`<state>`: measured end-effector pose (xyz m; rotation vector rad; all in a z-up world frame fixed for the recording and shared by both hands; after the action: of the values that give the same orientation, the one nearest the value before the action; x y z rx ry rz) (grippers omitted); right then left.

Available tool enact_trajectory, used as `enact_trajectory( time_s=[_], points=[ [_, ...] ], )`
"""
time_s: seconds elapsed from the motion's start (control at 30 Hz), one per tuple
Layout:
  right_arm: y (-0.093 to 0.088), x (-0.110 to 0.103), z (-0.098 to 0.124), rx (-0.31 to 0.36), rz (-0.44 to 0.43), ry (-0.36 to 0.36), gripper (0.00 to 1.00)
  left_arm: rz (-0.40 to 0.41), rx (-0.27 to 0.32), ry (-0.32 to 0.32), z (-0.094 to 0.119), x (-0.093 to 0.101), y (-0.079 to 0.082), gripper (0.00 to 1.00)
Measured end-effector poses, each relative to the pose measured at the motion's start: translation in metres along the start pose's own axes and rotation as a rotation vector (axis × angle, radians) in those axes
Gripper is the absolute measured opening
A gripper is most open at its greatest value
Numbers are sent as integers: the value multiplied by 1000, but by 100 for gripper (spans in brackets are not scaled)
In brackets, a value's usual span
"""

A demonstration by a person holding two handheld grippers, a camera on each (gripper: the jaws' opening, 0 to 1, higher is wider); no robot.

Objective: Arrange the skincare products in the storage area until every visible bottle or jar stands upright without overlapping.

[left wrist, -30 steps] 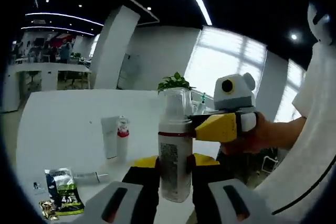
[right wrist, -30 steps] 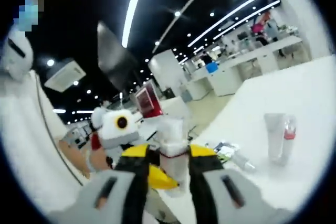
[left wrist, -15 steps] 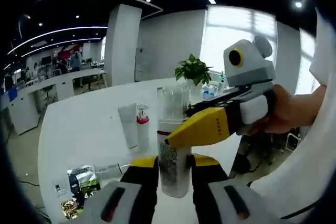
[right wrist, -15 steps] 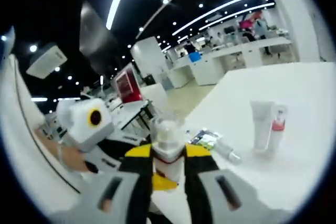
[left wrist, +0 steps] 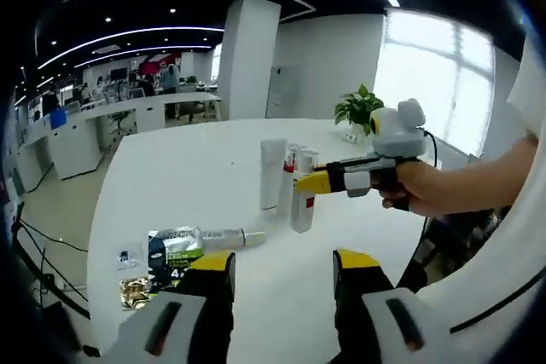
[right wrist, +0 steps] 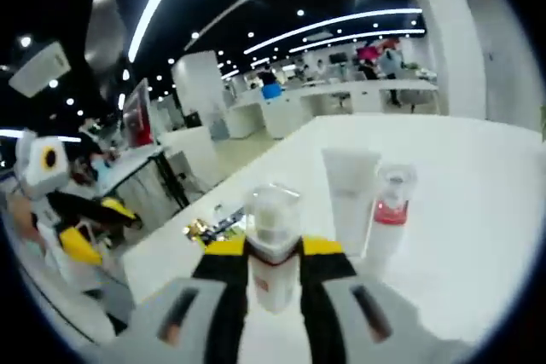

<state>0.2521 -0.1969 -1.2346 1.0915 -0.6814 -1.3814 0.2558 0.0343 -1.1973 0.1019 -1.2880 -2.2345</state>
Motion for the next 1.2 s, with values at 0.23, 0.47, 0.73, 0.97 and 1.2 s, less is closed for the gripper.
enact_trajectory(
  time_s=[0.23,0.47,0.73,0.97,1.2],
  points=[
    [-29,22,-30,-10,53,-39,19,41,23,38,9,-9,-1,47],
    [-38,30,-44,18,123,-50,20,91,26,89,10,-16,-5,46],
    [-44,37,-41,55,150,-36,20,110,32,97,10,-17,-3,46],
    [-49,35,-35,62,171,-18,21,115,34,125,20,-26,-7,45],
    [-63,36,-38,-59,124,-32,23,141,23,142,23,-25,-15,43]
  ],
)
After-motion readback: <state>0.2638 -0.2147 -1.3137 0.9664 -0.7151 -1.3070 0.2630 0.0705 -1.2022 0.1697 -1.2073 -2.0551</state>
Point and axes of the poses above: the point that each gripper's makers call its tool centre point, and the gripper's own axes: z roughly backward along the fingers, x roughly to its right, y roughly out of its top, the point moved 6 cm from there along z, roughly backward along the fingers, and after that the axes turned 4 degrees about y, right-handed, at the moved point
